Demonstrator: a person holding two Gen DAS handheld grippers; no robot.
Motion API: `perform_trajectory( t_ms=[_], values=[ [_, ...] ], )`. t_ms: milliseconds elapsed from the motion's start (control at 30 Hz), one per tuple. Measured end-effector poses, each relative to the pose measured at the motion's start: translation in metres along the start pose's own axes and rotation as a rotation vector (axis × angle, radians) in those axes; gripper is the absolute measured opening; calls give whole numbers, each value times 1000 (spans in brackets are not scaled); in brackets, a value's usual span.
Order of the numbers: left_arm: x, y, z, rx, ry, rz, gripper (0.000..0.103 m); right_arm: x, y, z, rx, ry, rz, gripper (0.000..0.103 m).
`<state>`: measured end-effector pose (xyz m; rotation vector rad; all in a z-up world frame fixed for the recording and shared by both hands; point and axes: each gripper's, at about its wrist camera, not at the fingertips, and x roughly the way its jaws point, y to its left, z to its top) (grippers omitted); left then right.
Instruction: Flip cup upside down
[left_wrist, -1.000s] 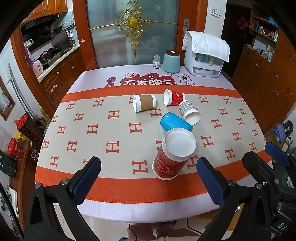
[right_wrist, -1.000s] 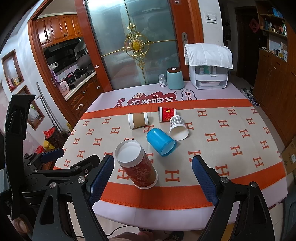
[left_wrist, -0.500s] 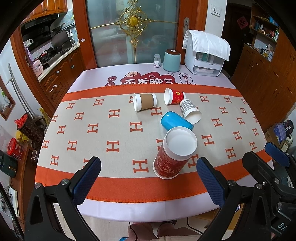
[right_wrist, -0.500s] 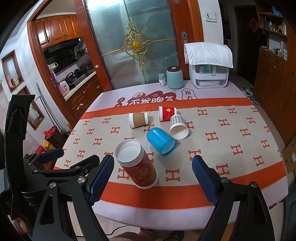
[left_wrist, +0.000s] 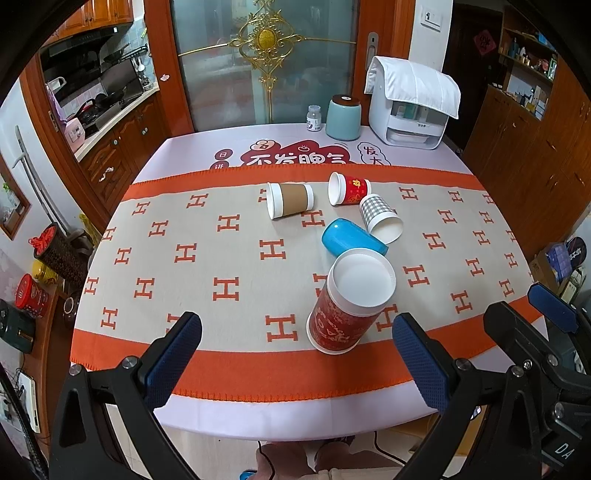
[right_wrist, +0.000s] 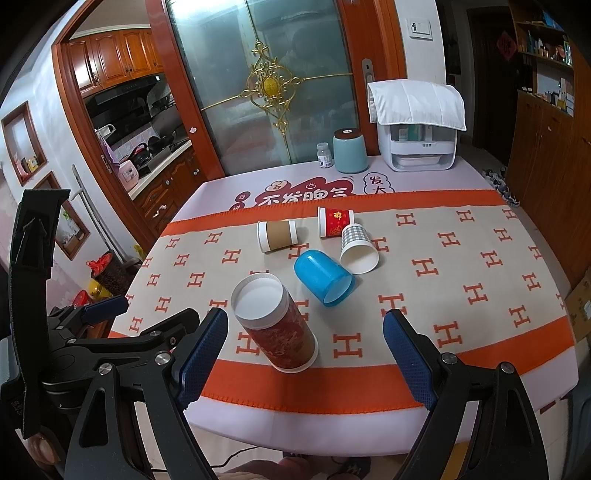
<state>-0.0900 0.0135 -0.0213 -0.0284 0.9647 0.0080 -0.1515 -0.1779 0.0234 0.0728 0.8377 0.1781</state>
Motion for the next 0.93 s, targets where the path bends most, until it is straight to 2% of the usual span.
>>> perform_trajectory(
  t_ms=[700,933],
  values=[
    [0,0,1,0,2,0,102,0,1,-3,5,4,3,87],
    [2,5,-11,5,10,-4,102,2,3,-4,7,6,3,87]
  ],
)
